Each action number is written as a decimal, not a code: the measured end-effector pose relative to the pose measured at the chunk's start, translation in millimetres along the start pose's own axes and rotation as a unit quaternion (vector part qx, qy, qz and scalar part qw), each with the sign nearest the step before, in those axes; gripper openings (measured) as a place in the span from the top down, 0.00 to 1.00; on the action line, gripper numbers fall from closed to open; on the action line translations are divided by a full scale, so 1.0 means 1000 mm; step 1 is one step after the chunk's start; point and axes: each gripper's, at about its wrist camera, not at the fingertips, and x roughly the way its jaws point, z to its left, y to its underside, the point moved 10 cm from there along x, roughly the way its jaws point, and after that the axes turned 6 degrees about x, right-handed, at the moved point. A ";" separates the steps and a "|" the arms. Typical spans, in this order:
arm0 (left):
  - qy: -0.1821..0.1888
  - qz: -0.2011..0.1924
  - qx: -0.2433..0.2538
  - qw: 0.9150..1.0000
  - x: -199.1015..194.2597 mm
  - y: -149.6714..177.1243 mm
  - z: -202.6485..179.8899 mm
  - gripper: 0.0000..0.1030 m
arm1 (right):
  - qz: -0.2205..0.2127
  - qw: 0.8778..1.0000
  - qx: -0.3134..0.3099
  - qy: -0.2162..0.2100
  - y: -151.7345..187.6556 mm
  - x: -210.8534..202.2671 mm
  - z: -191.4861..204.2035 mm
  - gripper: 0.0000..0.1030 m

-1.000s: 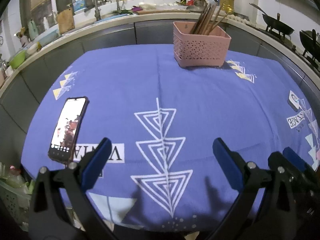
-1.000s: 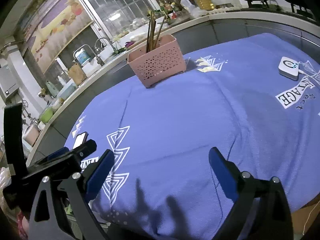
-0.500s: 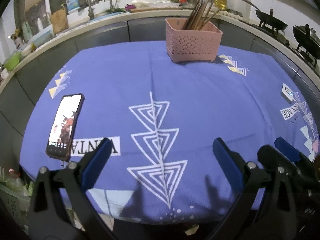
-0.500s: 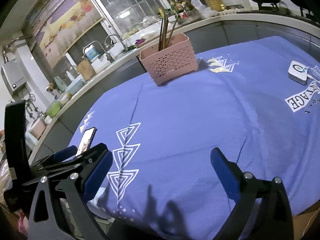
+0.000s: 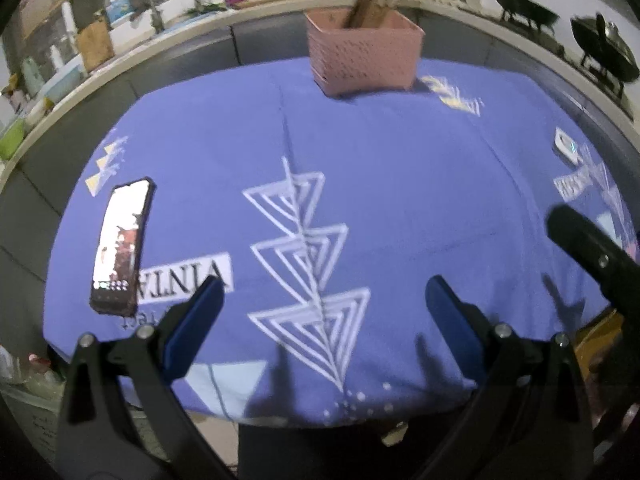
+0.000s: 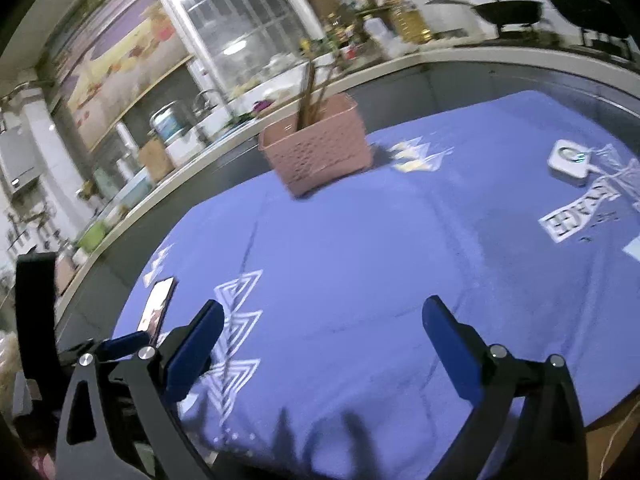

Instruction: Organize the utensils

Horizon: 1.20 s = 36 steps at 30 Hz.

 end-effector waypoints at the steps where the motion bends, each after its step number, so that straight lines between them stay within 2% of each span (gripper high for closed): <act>1: -0.005 -0.008 -0.007 1.000 -0.002 -0.005 0.006 0.06 | -0.007 1.000 0.002 0.008 -0.004 -0.001 -0.004 0.05; 4: -0.026 -0.046 -0.021 0.998 -0.012 -0.025 0.024 0.06 | -0.033 0.999 -0.011 0.027 -0.020 -0.006 -0.008 0.05; 9: -0.087 -0.113 0.002 0.990 -0.033 -0.067 0.044 0.06 | -0.075 0.996 -0.035 0.031 -0.050 -0.009 0.002 0.05; 12: -0.105 -0.152 -0.002 0.983 -0.046 -0.089 0.055 0.06 | -0.097 0.994 -0.041 0.029 -0.072 -0.011 0.007 0.05; 14: -0.110 -0.163 -0.007 0.980 -0.051 -0.098 0.060 0.06 | -0.110 0.993 -0.041 0.028 -0.084 -0.014 0.009 0.05; 20: -0.113 -0.189 -0.019 0.975 -0.062 -0.115 0.066 0.06 | -0.122 0.992 -0.036 0.025 -0.105 -0.019 0.003 0.05; 29: -0.112 -0.199 -0.019 0.973 -0.064 -0.120 0.065 0.06 | -0.118 0.993 -0.029 0.010 -0.102 -0.023 0.001 0.05; 36: -0.113 -0.202 -0.019 0.973 -0.066 -0.120 0.065 0.06 | -0.126 0.991 -0.053 -0.007 -0.099 -0.029 0.016 0.05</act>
